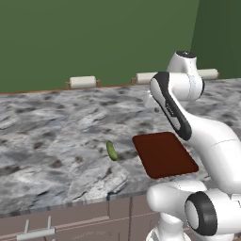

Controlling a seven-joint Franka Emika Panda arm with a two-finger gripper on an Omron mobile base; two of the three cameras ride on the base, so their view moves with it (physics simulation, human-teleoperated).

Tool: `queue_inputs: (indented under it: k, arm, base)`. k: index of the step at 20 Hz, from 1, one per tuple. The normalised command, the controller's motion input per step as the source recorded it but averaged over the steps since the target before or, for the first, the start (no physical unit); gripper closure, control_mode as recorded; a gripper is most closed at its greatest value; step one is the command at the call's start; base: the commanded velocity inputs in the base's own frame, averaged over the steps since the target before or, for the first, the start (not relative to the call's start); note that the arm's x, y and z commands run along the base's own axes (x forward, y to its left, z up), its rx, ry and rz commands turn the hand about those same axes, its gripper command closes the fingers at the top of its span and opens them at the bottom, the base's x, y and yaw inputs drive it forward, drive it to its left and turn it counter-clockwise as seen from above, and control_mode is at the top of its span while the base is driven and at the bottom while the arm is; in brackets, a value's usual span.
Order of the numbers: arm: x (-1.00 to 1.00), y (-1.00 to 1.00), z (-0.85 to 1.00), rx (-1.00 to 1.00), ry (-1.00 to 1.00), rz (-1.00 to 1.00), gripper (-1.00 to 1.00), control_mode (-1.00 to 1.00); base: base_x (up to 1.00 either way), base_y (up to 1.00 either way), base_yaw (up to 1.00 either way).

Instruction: Place the two vegetables and bowl onto the tray for setting up a vegetable dip station.

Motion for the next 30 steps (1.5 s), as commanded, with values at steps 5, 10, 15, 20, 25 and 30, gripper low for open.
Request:
queue_inputs:
  k: [5,10,15,20,25,30]
  arm:
    - [0.10,-0.13,0.00,0.00,0.00,0.00,-1.00,-1.00]
    - [0.46,-0.25,0.00,0.00,0.08,0.00,-1.00,-1.00]
    - [0.68,-0.31,0.00,-0.01,0.14,0.00,-1.00,-1.00]
    - [0.65,-0.47,-0.03,0.00,0.13,0.00,-1.00,-1.00]
    - [0.65,-0.54,-0.08,0.00,0.12,0.00,-1.00,-1.00]
    - [0.67,-0.51,-0.24,0.00,0.07,0.00,-1.00,-1.00]
  base:
    - [0.00,0.00,0.00]
    - [0.00,0.00,0.00]
    - [0.00,0.00,0.00]
    - [0.00,0.00,0.00]
    - [0.00,0.00,0.00]
    - [0.00,0.00,0.00]
